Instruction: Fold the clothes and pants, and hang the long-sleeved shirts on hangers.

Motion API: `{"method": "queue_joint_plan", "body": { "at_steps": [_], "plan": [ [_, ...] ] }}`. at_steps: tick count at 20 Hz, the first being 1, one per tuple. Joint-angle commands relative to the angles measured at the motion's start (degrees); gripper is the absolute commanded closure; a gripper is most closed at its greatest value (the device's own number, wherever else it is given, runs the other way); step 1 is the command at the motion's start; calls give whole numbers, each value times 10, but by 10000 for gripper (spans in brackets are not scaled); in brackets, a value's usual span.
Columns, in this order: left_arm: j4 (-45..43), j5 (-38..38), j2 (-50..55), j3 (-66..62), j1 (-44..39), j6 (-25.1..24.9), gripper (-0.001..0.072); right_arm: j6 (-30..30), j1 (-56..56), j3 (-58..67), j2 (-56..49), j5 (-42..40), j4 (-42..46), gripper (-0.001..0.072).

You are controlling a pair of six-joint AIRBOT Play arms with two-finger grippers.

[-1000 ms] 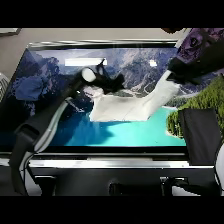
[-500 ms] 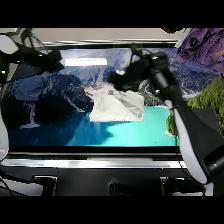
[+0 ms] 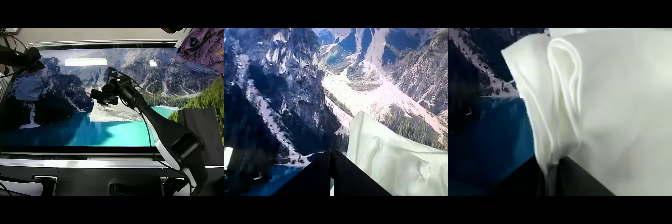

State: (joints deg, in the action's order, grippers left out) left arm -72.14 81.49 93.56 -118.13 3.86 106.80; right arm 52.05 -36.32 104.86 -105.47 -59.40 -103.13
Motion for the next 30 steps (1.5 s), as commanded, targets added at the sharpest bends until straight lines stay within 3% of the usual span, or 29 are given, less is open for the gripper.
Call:
{"method": "queue_joint_plan", "body": {
  "at_steps": [1, 3, 5, 7, 8, 12, 15, 19, 23, 30],
  "plan": [
    [-1, 2, -1, 0, 4, -4, 691, -4, -4, 1, -23, 26, -8, 678],
    [-1, 2, -1, 0, 4, -3, 690, -4, -4, 0, -28, 41, -8, 660],
    [-1, 2, -1, 0, 3, -3, 691, -2, -4, 1, -28, 48, -9, 495],
    [-1, 2, -1, 1, 3, -3, 690, 20, -2, 1, -24, 44, -30, 228],
    [-1, 2, -1, 3, 3, -3, 690, 32, 5, 3, -17, 40, -39, 170],
    [-1, 6, -1, 12, 3, -3, 690, 70, 93, 3, 37, 4, -91, 165],
    [-1, 6, -1, 12, 4, -6, 691, 199, 218, 3, 76, -84, -157, 165],
    [-1, 6, -2, 12, 4, -14, 690, 369, 384, -16, 84, -235, -181, 165],
    [-1, 6, -4, 12, 4, -14, 690, 459, 479, -137, 81, -216, -274, 168],
    [-1, 6, -9, 12, 4, -14, 690, 553, 462, -257, 13, -140, -360, 189]
  ]
}}
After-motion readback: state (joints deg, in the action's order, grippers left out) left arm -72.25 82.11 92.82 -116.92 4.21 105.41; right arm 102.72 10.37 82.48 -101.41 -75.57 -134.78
